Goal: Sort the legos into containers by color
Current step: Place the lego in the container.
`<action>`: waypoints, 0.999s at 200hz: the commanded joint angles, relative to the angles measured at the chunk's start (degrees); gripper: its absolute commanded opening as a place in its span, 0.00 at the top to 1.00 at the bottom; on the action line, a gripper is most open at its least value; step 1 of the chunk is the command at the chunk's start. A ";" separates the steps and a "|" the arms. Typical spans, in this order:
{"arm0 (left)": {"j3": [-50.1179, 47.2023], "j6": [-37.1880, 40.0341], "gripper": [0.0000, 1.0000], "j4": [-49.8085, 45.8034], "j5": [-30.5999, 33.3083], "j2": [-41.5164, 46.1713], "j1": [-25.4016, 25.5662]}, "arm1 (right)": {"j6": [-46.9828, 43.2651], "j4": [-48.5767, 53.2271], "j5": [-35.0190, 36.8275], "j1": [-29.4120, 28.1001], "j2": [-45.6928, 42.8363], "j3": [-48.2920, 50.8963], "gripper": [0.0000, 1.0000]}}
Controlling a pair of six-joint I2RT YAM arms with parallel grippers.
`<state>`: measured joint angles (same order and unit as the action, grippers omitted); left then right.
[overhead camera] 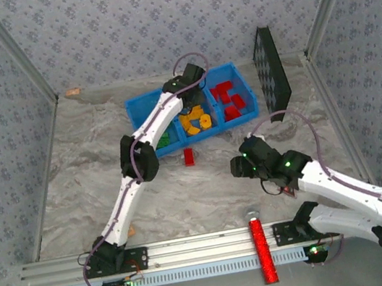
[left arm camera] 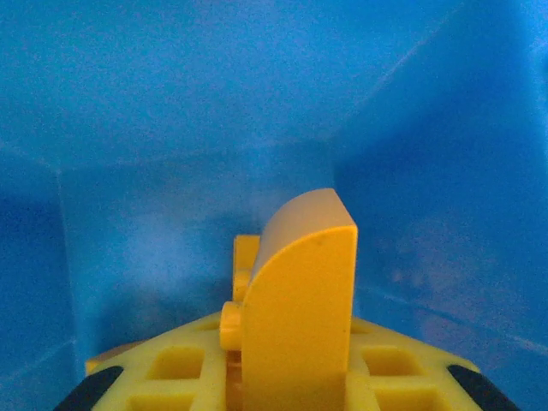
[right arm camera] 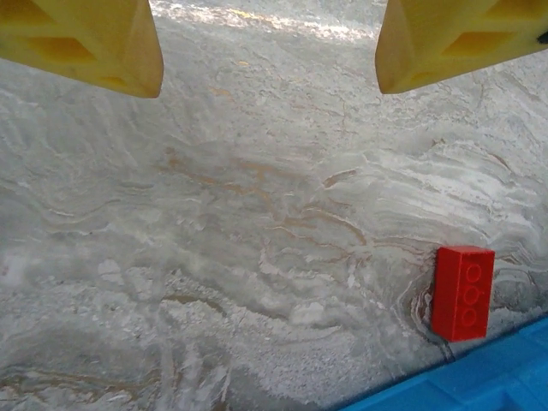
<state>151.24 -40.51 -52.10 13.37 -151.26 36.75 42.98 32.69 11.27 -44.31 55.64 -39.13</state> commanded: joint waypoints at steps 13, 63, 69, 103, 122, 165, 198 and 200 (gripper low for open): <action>3.23 0.22 0.86 -1.16 -1.23 -0.17 -0.59 | 3.17 -3.97 3.52 -3.72 5.42 -1.17 0.23; -1.97 0.53 0.82 -0.30 -1.30 1.54 -0.81 | 1.78 -7.26 4.14 -8.66 15.63 -8.02 0.21; -2.40 0.52 0.82 -0.20 -1.28 1.86 -0.89 | 1.62 -7.84 3.97 -9.00 16.76 -8.78 0.21; -3.75 0.96 0.70 -0.21 -1.15 3.22 -1.16 | 0.69 -10.08 2.53 -10.65 23.55 -13.45 0.20; -4.98 1.05 0.63 -0.02 -1.23 4.07 -1.16 | 0.00 -10.45 1.93 -11.14 26.91 -16.40 0.20; -7.49 2.69 0.54 0.27 -1.48 7.76 -1.28 | -1.73 -11.14 1.52 -10.86 33.09 -21.02 0.22; -9.08 5.08 0.51 0.26 -1.87 12.04 -1.25 | -2.28 -10.47 0.06 -10.53 39.72 -25.50 0.25; -9.31 5.20 0.51 0.36 -1.97 12.39 -1.29 | -2.35 -10.56 -0.06 -10.46 40.21 -25.69 0.25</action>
<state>143.02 -37.95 -51.31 11.57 -146.17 35.97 41.98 21.96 12.23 -55.02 91.81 -61.43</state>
